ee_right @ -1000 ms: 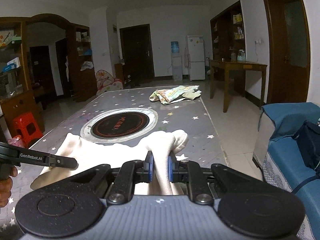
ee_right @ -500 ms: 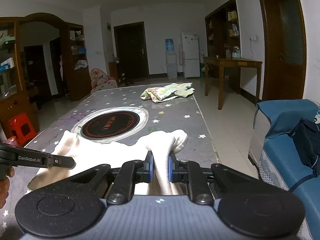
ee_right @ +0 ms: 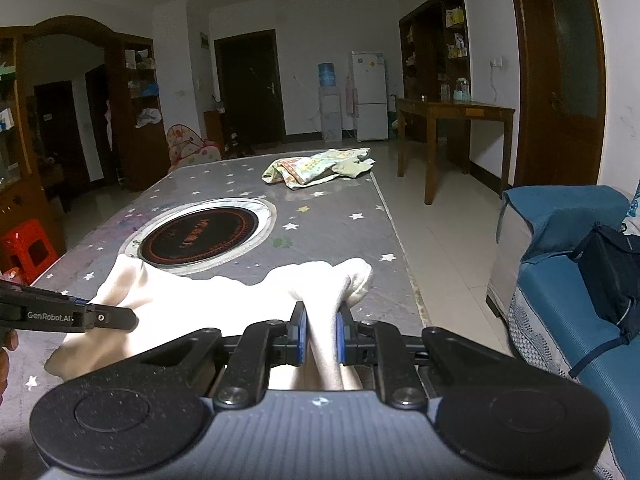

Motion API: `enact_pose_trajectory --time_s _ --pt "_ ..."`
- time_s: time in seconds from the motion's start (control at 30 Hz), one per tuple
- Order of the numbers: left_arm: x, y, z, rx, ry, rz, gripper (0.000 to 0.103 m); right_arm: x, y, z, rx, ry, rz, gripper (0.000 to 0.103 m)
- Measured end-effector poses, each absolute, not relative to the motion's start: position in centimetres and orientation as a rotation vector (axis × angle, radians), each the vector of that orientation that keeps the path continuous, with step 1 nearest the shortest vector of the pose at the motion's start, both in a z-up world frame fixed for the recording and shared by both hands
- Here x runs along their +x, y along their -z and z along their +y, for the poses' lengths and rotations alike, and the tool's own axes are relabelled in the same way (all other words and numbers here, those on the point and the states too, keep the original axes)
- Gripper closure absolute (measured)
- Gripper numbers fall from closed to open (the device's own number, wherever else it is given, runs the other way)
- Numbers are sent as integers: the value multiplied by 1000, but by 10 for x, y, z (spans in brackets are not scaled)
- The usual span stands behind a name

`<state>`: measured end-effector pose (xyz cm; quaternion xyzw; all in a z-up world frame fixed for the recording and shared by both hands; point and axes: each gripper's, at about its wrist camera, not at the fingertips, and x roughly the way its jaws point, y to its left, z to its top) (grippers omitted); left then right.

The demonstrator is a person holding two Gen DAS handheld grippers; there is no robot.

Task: Fold clothes

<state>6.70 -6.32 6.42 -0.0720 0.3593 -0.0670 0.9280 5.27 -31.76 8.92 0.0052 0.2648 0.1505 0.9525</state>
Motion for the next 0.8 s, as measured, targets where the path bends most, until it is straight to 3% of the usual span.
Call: enact_pose_trajectory --time_s 0.8 --pt "88 -48 -71 -116 141 779 87 77 -68 -324 -6 -240 576 92"
